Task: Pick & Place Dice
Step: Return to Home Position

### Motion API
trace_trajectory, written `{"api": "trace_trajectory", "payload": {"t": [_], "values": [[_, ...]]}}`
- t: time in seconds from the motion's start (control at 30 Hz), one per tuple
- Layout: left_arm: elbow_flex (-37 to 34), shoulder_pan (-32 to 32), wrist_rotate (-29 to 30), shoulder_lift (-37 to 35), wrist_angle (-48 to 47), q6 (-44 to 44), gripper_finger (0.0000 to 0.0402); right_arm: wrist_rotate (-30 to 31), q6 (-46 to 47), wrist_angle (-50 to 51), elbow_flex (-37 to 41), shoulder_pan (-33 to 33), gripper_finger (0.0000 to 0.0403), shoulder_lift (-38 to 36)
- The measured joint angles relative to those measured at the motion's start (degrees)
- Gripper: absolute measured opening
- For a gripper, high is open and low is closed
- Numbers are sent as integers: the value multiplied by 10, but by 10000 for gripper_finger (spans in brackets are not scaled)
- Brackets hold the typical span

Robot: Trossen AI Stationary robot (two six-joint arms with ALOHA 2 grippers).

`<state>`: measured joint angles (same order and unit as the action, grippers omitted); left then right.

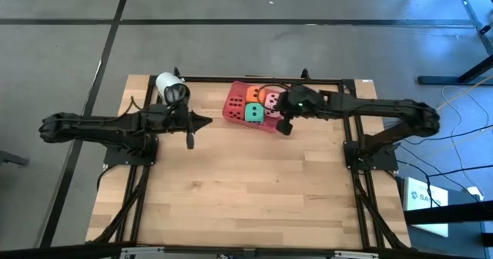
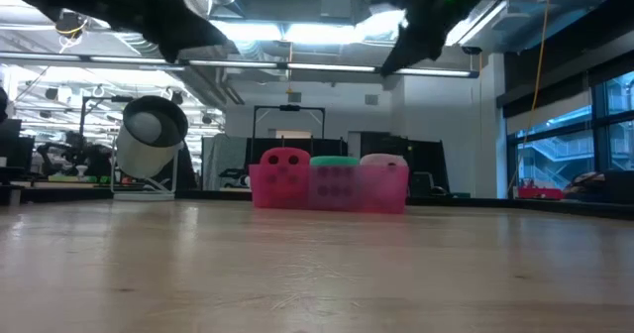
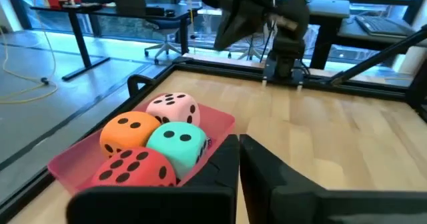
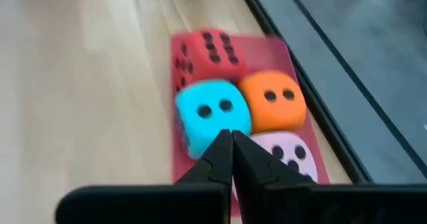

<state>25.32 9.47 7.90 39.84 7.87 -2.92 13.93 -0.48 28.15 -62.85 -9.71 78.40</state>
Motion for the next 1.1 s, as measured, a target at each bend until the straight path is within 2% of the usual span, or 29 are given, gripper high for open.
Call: {"api": "trace_trajectory", "payload": {"t": [0.23, 0.4, 0.6, 0.7, 0.83, 1.1], "values": [[0, -4, -1, -101, -95, -9, 1, -4, 3, -19, 55, 19, 2, -113], [-4, -16, -1, -171, -120, 11, 1, -11, 26, -92, 150, 33, 1, -226], [-100, -20, -2, -278, -39, 12, 1, -65, 52, -216, 273, 36, 1, -360], [-159, -20, -16, -331, 18, 8, 1, -100, 56, -248, 314, 36, 1, -408], [-208, -20, -34, -394, 29, -2, 1, -125, 64, -291, 366, 36, 1, -452], [-242, -20, -33, -398, 46, -8, 1, -181, 105, -435, 506, 36, 0, -541]]}}
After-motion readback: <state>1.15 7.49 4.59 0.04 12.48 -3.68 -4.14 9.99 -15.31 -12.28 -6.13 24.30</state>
